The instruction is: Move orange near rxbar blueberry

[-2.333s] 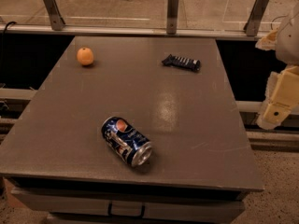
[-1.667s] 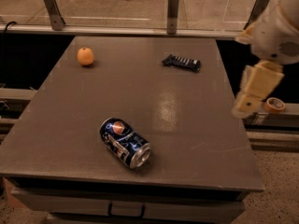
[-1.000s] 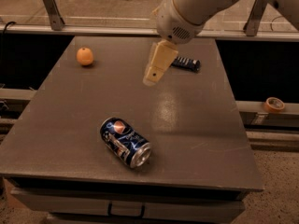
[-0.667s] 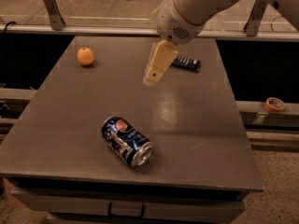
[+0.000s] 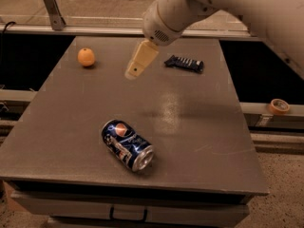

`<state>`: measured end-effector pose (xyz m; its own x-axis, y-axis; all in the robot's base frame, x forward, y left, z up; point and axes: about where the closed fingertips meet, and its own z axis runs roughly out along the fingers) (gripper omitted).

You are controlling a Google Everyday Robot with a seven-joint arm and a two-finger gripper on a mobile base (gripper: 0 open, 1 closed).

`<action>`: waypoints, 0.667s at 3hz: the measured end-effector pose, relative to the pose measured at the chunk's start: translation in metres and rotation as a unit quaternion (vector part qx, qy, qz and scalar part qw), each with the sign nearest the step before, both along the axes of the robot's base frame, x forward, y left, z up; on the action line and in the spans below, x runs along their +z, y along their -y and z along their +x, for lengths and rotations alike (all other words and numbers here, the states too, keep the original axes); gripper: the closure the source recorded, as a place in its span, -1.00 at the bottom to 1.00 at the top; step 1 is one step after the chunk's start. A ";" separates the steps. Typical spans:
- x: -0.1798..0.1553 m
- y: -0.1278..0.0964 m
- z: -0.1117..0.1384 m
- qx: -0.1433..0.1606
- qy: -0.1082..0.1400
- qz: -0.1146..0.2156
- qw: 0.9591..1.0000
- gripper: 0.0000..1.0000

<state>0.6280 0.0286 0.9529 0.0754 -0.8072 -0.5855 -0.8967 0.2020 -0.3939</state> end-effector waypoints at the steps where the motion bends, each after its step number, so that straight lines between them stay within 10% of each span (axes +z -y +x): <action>1: -0.030 -0.044 0.052 -0.002 -0.020 0.055 0.998 -1.00; 2: -0.066 -0.075 0.087 -0.023 -0.045 0.095 0.994 -1.00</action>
Offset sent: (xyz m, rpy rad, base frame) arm 0.1319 0.1125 -0.1117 0.3036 0.1620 -0.1218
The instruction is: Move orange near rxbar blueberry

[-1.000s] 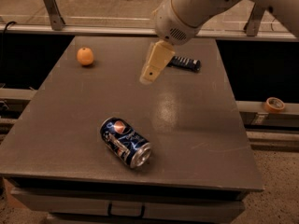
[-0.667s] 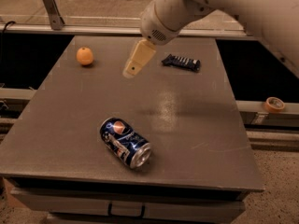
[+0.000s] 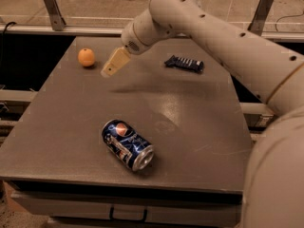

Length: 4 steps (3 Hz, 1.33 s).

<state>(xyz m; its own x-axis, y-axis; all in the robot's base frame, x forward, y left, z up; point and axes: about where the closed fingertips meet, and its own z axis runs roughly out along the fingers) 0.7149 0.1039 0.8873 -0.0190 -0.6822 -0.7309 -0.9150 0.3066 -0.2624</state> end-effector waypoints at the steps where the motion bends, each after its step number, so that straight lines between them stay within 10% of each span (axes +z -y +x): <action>1: -0.025 -0.028 0.017 -0.022 -0.028 0.041 0.999 -1.00; 3: -0.043 -0.089 0.025 -0.010 -0.060 0.098 0.993 -1.00; 4: -0.043 -0.105 0.033 -0.009 -0.060 0.115 0.992 -0.63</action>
Offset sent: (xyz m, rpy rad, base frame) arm 0.0272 0.0966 -0.0488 0.2377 0.1476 -0.0416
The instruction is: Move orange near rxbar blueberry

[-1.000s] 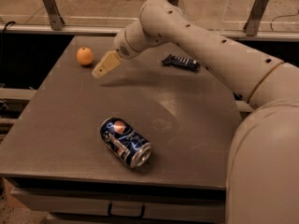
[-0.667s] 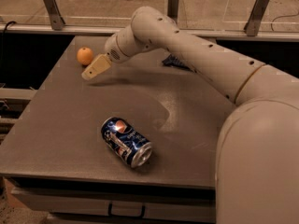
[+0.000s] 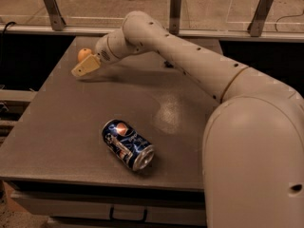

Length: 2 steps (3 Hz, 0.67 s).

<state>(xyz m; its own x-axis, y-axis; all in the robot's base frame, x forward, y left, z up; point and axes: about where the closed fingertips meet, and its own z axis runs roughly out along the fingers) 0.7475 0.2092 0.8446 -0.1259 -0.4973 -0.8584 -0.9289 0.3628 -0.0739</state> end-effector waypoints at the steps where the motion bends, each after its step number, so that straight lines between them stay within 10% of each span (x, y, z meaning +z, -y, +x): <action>1: -0.001 0.000 0.007 -0.010 0.002 0.010 1.000 -0.16; 2: -0.002 0.008 0.009 -0.024 0.001 0.018 1.000 0.28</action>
Offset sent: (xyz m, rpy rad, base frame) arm 0.0124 -0.0242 0.0008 0.0580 -0.0065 -0.0940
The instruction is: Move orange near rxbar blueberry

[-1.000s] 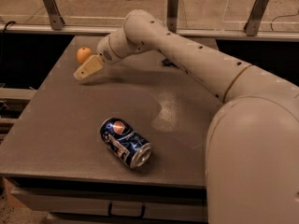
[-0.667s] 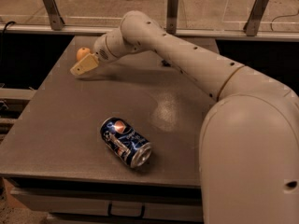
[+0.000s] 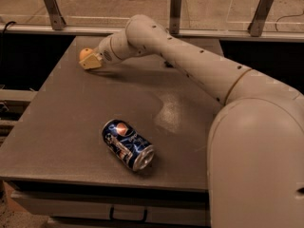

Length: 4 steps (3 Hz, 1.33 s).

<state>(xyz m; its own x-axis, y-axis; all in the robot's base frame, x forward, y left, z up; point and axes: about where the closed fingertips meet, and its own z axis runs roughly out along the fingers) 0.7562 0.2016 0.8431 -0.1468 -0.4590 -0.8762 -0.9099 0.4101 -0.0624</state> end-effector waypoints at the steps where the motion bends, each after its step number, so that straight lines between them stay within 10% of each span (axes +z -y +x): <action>1: 0.030 0.017 -0.007 -0.016 0.024 0.020 0.999 0.77; 2: 0.066 0.074 -0.028 -0.054 0.053 0.021 0.997 1.00; 4: 0.072 0.116 -0.032 -0.076 0.055 -0.007 0.996 1.00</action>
Offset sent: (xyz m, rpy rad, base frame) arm -0.0614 -0.1544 0.1149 0.0357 -0.1861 -0.2030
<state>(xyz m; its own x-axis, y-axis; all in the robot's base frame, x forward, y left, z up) 0.7242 0.0854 0.9150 -0.1193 -0.4518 -0.8841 -0.8244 0.5413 -0.1653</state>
